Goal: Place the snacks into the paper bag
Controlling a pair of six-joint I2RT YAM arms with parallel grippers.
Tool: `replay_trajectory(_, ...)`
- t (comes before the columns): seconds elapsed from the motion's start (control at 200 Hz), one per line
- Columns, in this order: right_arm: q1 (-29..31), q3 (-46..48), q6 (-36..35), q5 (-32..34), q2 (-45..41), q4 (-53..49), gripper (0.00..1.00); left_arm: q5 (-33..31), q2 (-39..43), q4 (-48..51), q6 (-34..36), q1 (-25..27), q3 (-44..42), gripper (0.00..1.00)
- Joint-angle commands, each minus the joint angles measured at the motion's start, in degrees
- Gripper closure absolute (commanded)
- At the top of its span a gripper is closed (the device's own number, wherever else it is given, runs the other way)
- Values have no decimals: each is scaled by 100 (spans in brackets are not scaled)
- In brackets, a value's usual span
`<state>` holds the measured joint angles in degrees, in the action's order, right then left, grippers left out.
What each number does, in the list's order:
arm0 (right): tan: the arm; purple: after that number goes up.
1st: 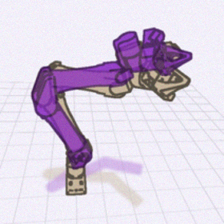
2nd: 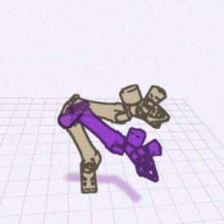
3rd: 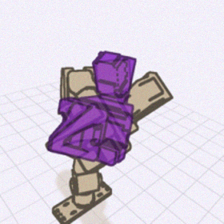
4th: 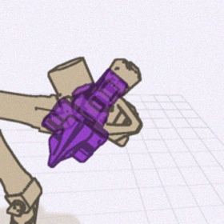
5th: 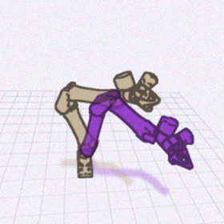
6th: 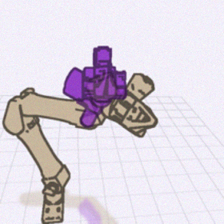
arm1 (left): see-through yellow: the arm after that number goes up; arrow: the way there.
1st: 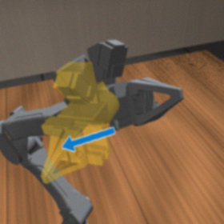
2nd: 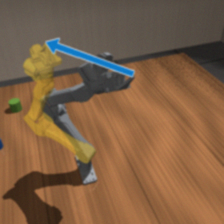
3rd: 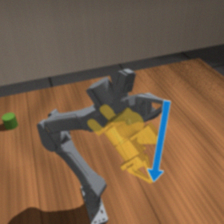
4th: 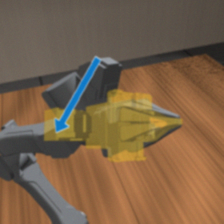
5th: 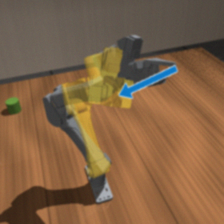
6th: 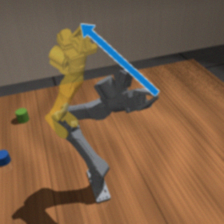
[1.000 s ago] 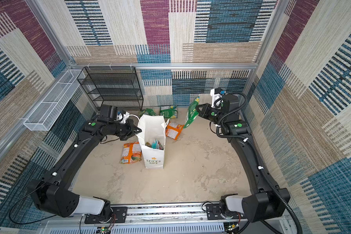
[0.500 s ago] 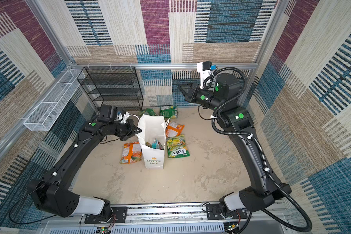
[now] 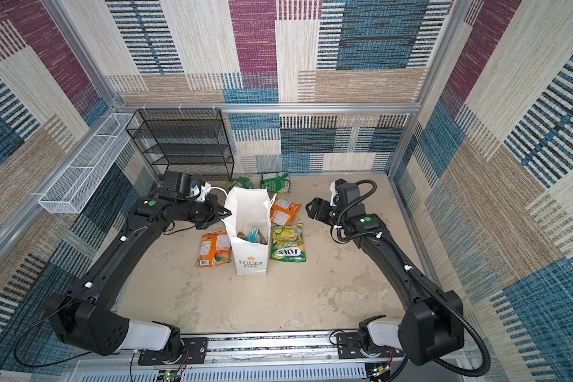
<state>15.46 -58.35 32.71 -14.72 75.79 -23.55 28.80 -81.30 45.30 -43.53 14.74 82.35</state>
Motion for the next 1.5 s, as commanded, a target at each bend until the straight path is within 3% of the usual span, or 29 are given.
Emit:
replay_trajectory(0.0, -10, 460, -33, -423, 352, 996, 9, 65, 15, -219, -87, -20, -2, 100)
replay_trajectory(0.16, -4, 650, -278, -775, 1225, 1437, 5, 24, 12, -219, -77, -15, -14, 100)
replay_trajectory(0.31, 127, 279, -584, -951, 1974, 1445, 5, 37, -16, -216, -79, -20, -11, 100)
replay_trajectory(0.481, 330, -105, -757, -1147, 2583, 1344, 9, 20, -18, -216, -70, -15, -8, 100)
replay_trajectory(0.666, 470, -298, -791, -901, 2949, 1170, 17, 25, -27, -215, -77, -24, -11, 100)
replay_trajectory(0.826, 595, -292, -771, -802, 3079, 1159, 35, 34, -34, -215, -80, -42, -8, 100)
replay_trajectory(1.117, 655, -142, -627, -1170, 2877, 1420, 83, 29, -35, -216, -78, -55, -9, 100)
replay_trajectory(1.347, 647, -142, -516, -1350, 2200, 1258, 95, 51, -27, -220, -81, -60, -1, 100)
replay_trajectory(1.492, 649, -302, -403, -971, 1381, 854, 99, 59, -11, -215, -83, -60, 1, 100)
